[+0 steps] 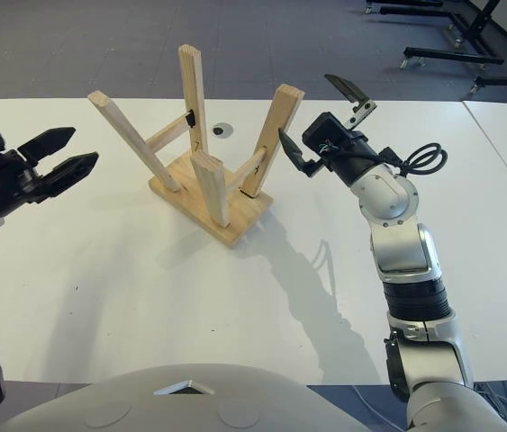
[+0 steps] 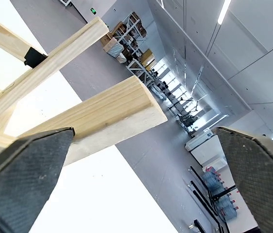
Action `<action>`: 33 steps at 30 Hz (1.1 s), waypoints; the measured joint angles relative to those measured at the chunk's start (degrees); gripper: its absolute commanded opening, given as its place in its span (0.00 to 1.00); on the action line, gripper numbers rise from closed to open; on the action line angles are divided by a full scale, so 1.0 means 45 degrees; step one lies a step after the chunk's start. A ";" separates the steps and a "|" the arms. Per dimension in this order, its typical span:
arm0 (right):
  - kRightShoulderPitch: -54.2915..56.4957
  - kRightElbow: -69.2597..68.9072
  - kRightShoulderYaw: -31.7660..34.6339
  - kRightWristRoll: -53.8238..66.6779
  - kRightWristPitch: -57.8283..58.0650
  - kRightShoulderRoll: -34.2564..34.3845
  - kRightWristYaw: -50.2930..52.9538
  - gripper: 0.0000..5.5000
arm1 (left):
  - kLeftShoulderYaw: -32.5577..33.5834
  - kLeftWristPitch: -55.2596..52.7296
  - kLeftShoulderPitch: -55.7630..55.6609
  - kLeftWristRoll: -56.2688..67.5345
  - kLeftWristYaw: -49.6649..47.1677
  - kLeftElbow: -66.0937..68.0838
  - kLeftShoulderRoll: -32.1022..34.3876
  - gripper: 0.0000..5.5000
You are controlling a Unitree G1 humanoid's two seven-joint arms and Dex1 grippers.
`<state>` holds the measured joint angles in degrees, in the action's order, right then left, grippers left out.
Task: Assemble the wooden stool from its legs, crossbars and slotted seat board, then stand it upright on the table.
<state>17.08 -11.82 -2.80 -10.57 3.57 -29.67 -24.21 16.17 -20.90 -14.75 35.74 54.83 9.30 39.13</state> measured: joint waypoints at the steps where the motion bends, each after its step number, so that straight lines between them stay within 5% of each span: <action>1: 0.0025 0.0017 -0.0037 0.0062 -0.0012 0.0072 -0.0005 0.98 | -0.0296 0.0591 -0.0449 -0.0646 -0.0195 0.0687 -0.0076 0.98; 16: 0.0171 0.0087 -0.0468 0.0374 -0.0656 0.0401 -0.0266 0.98 | -0.1473 0.1125 -0.2978 -0.0605 0.3132 0.2687 -0.1391 0.98; 33: 0.0587 0.0487 0.0520 0.0457 -0.1229 0.0289 0.0319 0.98 | -0.0891 -0.3428 0.1420 0.3779 0.3627 -0.5622 -0.0779 0.98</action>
<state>19.72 -9.63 -0.46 -8.51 -1.96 -28.37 -22.78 12.16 -36.33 -8.36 52.75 71.15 -16.00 35.63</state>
